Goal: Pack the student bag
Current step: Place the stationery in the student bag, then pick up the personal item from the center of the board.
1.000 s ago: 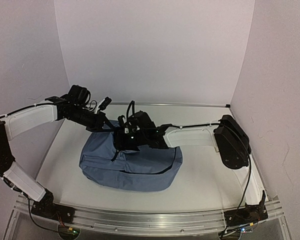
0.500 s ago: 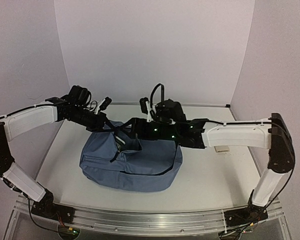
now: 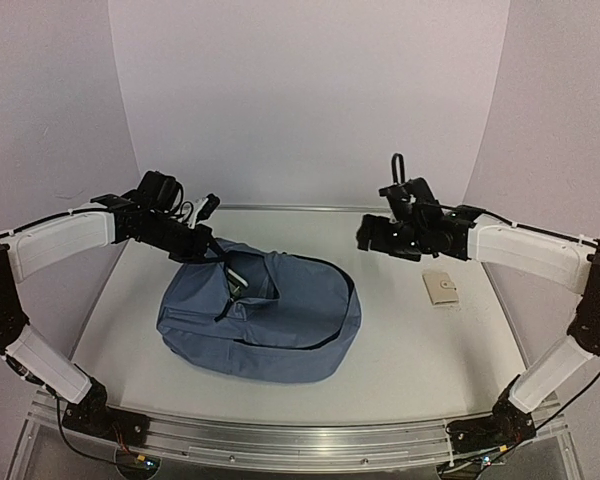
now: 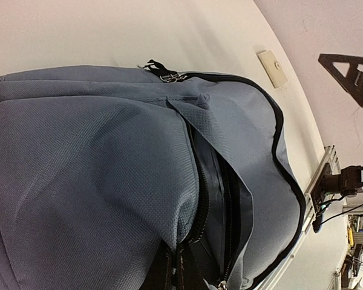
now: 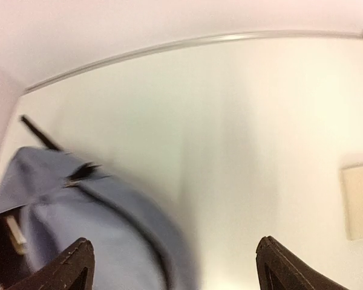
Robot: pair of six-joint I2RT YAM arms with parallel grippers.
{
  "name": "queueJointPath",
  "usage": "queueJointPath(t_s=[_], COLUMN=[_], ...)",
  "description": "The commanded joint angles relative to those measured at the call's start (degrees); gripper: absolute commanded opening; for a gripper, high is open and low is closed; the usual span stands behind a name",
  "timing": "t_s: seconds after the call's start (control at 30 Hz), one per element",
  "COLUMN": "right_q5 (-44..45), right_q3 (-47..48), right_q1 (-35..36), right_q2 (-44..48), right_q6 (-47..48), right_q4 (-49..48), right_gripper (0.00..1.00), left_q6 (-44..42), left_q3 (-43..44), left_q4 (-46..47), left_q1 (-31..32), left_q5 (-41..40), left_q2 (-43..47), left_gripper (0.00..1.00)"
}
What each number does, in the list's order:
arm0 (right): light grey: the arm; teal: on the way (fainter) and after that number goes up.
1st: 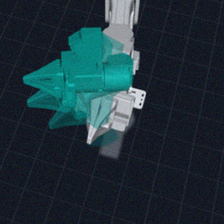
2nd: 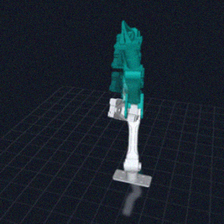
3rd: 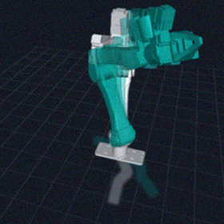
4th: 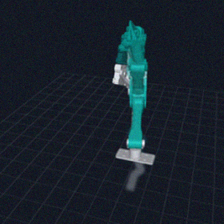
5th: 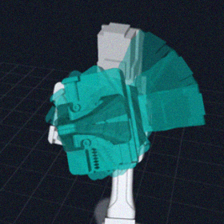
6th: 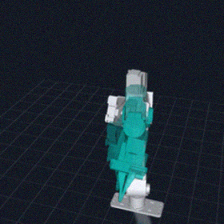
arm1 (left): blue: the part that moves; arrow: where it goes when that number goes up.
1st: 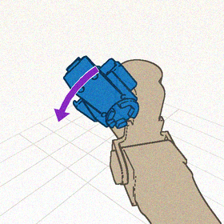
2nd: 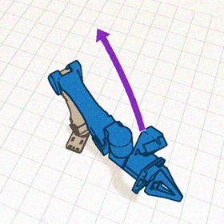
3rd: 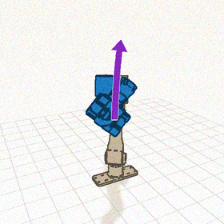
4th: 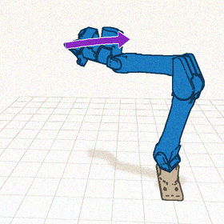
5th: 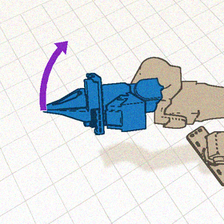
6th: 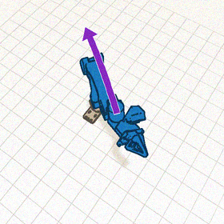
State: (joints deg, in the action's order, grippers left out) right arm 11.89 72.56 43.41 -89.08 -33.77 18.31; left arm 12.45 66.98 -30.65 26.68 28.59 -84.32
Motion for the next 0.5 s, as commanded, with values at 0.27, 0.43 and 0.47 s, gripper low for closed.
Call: queueJointPath(t_s=[0.27, 0.43, 0.47], right_q5=[7.54, 11.92, 12.19], right_q3=[-3.51, -1.65, -1.37], right_q1=[-18.69, -21.20, -21.58], right_q2=[-8.84, -15.46, -16.89], right_q6=[9.47, 12.22, 12.72], right_q4=[12.65, 14.42, 14.62], right_gripper=[0.72, 0.61, 0.60], left_q6=[1.01, 1.52, 1.50], left_q3=[2.09, 2.59, 2.71], left_q4=[0.61, -0.29, -0.53], left_q1=[-0.66, -0.66, -0.64], left_q5=[-2.35, -3.51, -3.65], left_q2=[-0.90, -1.66, -1.78], left_gripper=[0.00, 0.00, 0.00])
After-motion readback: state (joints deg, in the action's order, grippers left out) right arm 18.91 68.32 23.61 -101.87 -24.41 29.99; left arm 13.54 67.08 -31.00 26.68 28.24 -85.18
